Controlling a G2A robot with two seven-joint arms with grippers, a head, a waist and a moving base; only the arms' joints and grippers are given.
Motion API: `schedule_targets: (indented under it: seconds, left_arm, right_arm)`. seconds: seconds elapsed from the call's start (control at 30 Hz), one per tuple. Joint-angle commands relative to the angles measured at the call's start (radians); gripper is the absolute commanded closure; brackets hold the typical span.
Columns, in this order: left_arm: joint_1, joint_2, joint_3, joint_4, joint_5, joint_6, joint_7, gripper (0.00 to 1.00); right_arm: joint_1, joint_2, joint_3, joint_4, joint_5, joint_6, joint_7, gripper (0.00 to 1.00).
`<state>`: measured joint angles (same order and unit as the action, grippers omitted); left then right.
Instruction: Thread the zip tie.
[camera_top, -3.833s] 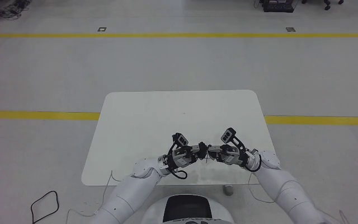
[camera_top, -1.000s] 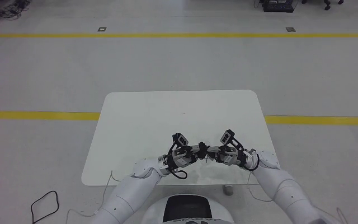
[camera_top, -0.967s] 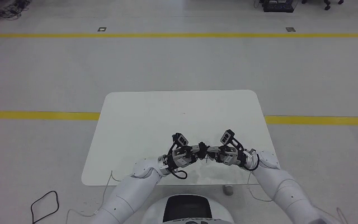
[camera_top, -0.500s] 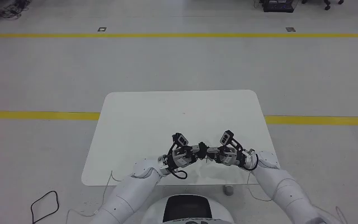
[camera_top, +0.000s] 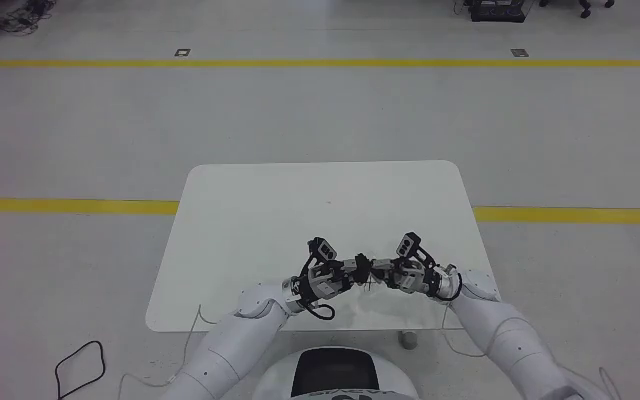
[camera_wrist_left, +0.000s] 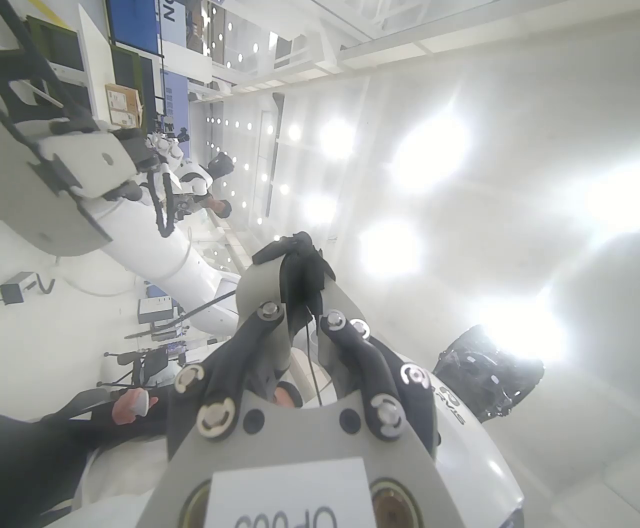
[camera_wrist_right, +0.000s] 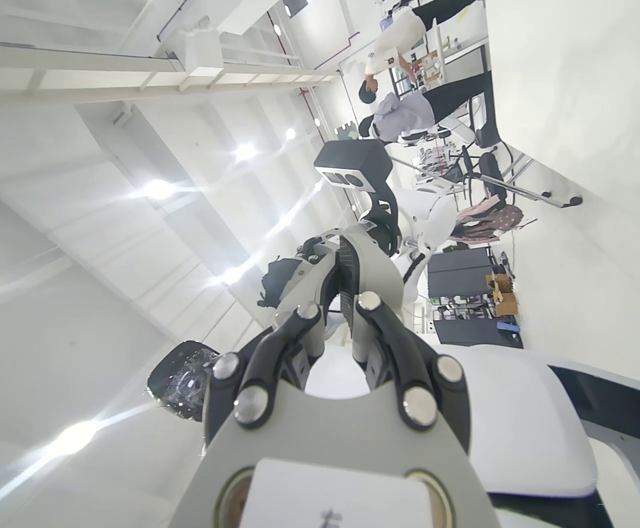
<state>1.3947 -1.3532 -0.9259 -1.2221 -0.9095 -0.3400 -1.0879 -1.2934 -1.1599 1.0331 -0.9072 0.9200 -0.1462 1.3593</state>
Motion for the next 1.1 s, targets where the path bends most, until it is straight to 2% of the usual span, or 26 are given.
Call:
schedule_targets:
  seconds: [0.0,0.13,0.23,0.37,0.53,0.6,0.83,1.07]
  left_arm:
    - [0.000,0.000,0.000,0.000,0.000,0.000,0.000,1.00]
    - [0.001,0.000,0.000,-0.001,-0.003,0.003,0.006,1.00]
    - [0.013,-0.001,0.000,-0.025,-0.051,0.035,0.046,1.00]
    - [0.029,0.001,-0.013,-0.041,-0.128,0.072,0.048,1.00]
    - [0.058,0.009,-0.030,-0.088,-0.152,0.088,0.059,1.00]
    - [0.079,0.015,-0.039,-0.119,-0.145,0.079,0.057,1.00]
    - [0.149,0.033,-0.061,-0.219,-0.134,0.089,0.039,1.00]
    - [0.153,0.034,-0.063,-0.225,-0.139,0.096,0.033,1.00]
  right_arm:
    - [0.000,0.000,0.000,0.000,-0.001,-0.001,0.000,0.00]
    - [0.000,0.000,0.000,0.000,-0.001,-0.001,0.000,0.00]
    - [-0.009,0.002,0.008,-0.028,-0.021,-0.029,-0.050,0.00]
    - [-0.045,0.015,0.051,-0.083,-0.047,-0.079,-0.091,0.00]
    - [-0.101,0.033,0.113,-0.153,-0.061,-0.112,-0.120,0.00]
    - [-0.125,0.041,0.140,-0.183,-0.059,-0.113,-0.132,0.00]
    - [-0.190,0.059,0.206,-0.265,-0.069,-0.102,-0.153,0.00]
    - [-0.198,0.061,0.209,-0.276,-0.069,-0.100,-0.143,0.00]
